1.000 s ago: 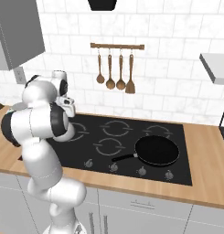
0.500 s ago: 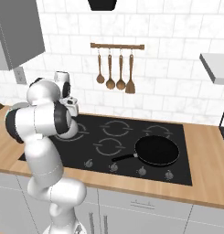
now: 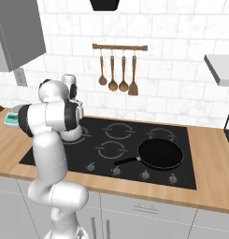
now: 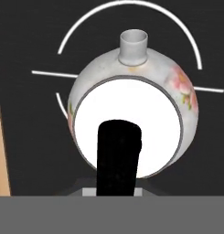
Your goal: Pick the kettle from the counter and place it on a stove burner. Then turn the burner on.
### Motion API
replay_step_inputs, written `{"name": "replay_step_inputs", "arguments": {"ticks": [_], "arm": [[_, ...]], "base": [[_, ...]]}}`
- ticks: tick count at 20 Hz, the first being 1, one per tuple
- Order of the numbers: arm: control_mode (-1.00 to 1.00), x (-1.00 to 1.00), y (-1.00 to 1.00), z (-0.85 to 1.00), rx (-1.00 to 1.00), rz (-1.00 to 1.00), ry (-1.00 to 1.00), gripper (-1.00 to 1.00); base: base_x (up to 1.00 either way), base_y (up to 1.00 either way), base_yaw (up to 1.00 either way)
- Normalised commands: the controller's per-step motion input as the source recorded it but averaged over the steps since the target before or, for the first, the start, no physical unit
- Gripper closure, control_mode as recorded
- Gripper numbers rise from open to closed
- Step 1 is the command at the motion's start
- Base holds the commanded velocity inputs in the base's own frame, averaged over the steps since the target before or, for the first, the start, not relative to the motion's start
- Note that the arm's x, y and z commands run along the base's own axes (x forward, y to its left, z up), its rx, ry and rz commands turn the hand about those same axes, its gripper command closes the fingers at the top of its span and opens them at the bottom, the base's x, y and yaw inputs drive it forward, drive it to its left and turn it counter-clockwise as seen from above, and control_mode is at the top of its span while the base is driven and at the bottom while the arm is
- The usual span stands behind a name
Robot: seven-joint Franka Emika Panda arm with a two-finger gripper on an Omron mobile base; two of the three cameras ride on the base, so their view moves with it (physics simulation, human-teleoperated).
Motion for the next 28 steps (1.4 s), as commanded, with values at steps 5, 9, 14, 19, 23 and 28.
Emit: {"name": "replay_step_inputs", "arguments": {"ticks": [5,9,14,19,23,28], "arm": [[-1.00,0.05,0.00,-0.30,0.00,0.00,0.04,1.00],[-1.00,0.00,0.00,-0.06,0.00,0.00,0.00,1.00],[-1.00,0.00,0.00,0.00,0.00,0.00,-0.01,1.00],[-1.00,0.00,0.00,0.00,0.00,0.00,0.00,1.00],[-1.00,0.00,0.00,0.00,0.00,0.00,0.00,-1.00],[-1.00,0.00,0.00,0.00,0.00,0.00,0.00,-1.00]], "base": [[0.00,0.00,0.00],[0.00,0.00,0.00],[0.00,0.00,0.00],[0.00,0.00,0.00],[0.00,0.00,0.00],[0.00,0.00,0.00]]}}
